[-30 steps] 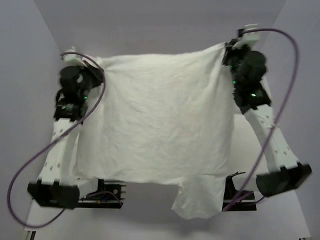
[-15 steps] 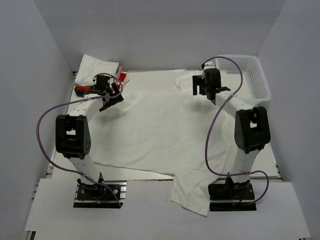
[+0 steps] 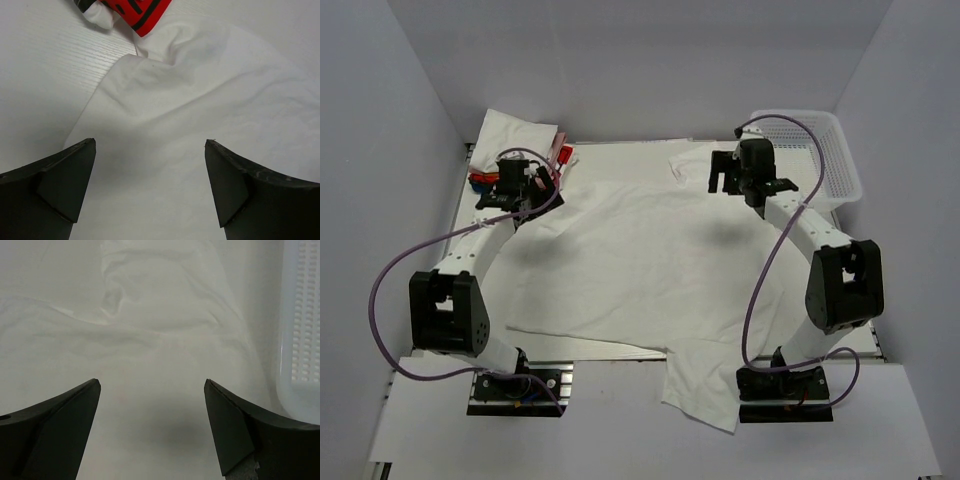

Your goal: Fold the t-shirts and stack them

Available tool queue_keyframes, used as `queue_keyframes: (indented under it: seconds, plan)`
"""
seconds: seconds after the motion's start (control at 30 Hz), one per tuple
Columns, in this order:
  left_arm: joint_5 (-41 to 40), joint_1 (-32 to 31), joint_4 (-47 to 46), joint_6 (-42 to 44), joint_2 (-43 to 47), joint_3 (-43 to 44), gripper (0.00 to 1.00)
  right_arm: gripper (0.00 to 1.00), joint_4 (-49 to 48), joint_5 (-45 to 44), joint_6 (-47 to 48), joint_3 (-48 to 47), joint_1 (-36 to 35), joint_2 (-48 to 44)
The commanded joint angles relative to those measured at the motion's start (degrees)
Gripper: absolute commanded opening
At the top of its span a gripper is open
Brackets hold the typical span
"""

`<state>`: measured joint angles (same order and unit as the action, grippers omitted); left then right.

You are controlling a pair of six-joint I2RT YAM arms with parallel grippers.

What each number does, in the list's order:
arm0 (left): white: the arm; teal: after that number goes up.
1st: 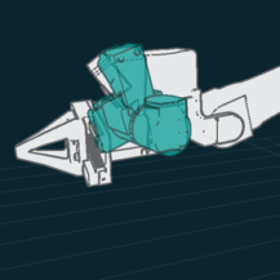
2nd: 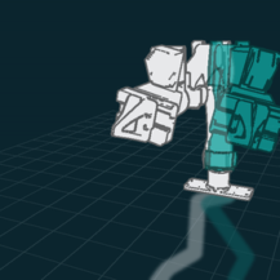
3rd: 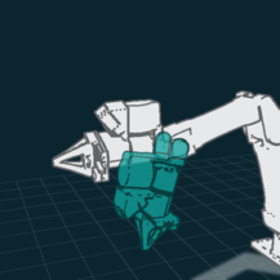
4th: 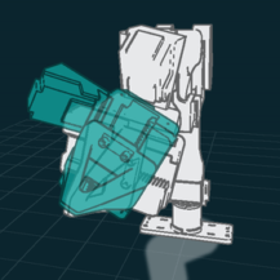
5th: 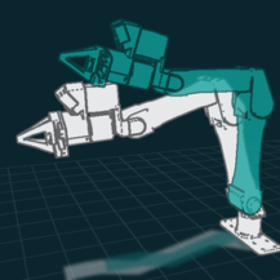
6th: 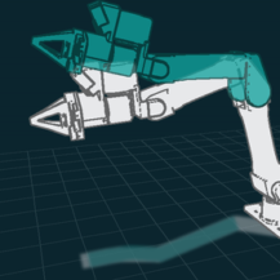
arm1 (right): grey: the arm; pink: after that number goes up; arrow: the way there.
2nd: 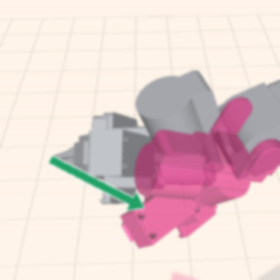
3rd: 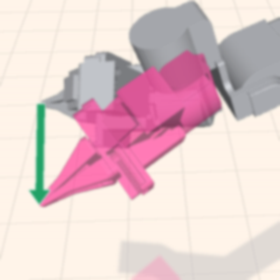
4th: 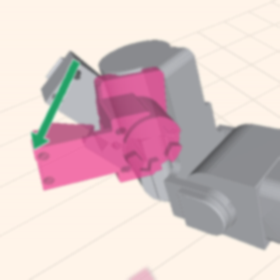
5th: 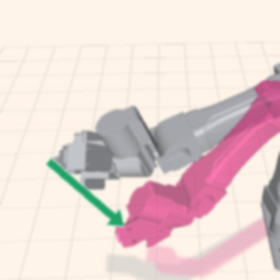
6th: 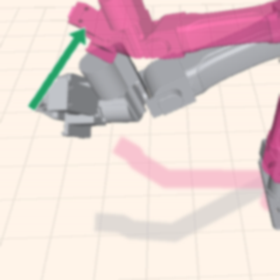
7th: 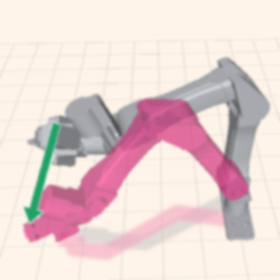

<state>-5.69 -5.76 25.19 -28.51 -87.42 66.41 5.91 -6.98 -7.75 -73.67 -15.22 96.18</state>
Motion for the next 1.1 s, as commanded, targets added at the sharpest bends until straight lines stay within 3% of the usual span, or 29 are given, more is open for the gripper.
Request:
queue_keyframes:
  seconds: [0.0, 0.13, 0.33, 0.47, 0.63, 0.83, 1.07]
  plan:
    - [4.4, -0.2, -1.4, 0.3, 3.4, -3.2, 1.00, 0.90, 7.3, -3.8, -6.4, 3.0, 0.1, -1.7]
    - [8.8, -0.7, -2.7, 0.3, 1.5, -4.5, 1.00, 0.90, 12.5, -7.5, -11.8, 9.7, 0.4, -2.3]
    - [14.0, -1.9, -4.1, -0.3, -7.0, -4.0, 1.00, 0.90, 14.2, -8.5, -13.0, 10.4, 0.7, 4.3]
    - [13.5, -3.2, -3.9, -0.3, -12.3, -1.7, 1.00, 0.90, 15.1, -7.6, -10.7, 4.2, 1.1, 13.7]
    - [12.1, -4.3, -2.5, -0.3, -18.7, 3.2, 1.00, 0.90, 19.0, -10.7, -9.4, -10.0, 1.5, 24.0]
    - [12.1, -4.9, 3.4, -0.3, -29.5, 13.5, 1.00, 0.90, 21.7, -11.4, -6.2, -23.3, 2.5, 33.4]
    - [14.0, -5.9, 5.3, -0.8, -31.7, 17.0, 1.00, 0.90, 23.8, -7.0, -0.3, -42.6, 3.1, 43.6]
